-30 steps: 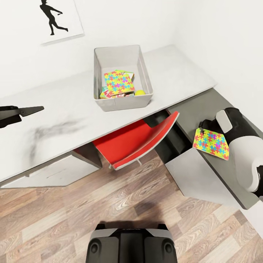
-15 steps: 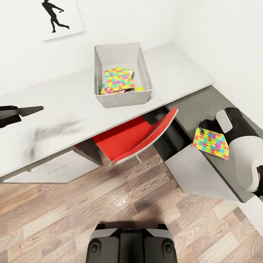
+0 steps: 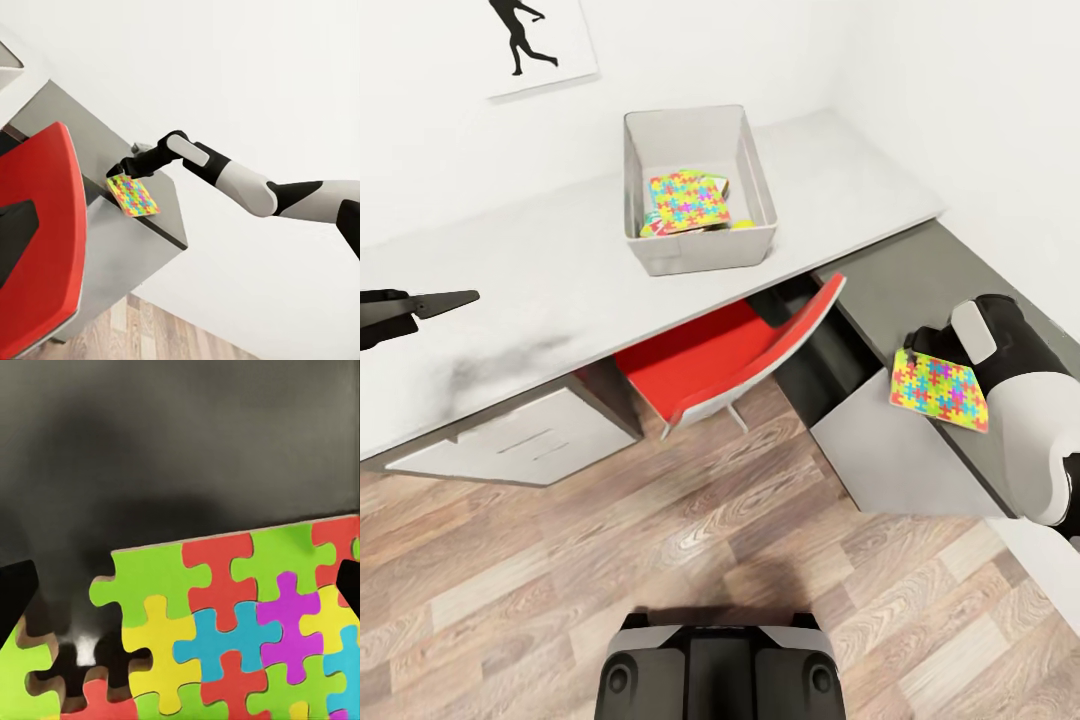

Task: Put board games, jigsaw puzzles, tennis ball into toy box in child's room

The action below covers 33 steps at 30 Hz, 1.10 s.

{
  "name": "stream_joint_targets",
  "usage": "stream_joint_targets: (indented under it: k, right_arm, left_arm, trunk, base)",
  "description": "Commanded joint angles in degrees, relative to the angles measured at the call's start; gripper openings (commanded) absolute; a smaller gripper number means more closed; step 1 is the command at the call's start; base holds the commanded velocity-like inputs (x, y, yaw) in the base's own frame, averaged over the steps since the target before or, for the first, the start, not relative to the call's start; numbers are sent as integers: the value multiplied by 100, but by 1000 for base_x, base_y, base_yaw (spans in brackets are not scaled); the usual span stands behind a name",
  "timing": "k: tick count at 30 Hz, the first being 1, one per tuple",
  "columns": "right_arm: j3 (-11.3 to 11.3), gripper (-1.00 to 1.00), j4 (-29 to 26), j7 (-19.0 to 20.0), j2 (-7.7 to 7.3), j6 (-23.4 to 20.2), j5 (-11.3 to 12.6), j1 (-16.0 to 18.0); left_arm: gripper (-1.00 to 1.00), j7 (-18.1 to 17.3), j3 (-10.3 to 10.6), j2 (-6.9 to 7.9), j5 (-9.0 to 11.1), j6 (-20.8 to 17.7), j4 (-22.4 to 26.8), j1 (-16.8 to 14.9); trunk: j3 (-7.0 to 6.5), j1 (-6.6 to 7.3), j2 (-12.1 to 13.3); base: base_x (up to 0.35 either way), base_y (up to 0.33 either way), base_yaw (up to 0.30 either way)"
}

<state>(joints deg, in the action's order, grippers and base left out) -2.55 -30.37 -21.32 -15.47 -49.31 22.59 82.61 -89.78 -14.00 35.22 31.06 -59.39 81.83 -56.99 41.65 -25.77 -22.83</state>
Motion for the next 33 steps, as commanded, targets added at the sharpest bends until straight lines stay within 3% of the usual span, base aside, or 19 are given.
stream_joint_targets:
  k: [1,33]
  right_arm:
    - [-9,100,-4,-49,1,-8,97,1]
    - [-17,100,-4,-49,-8,-16,112,1]
  left_arm:
    - [100,-22,2,2,-3,-61,0,-4]
    - [100,-22,10,2,-3,-61,0,-5]
  trunk:
    - [8,-1,-9]
    - [8,-1,-9]
  base:
    - [-194,46,0]
    - [-80,45,0]
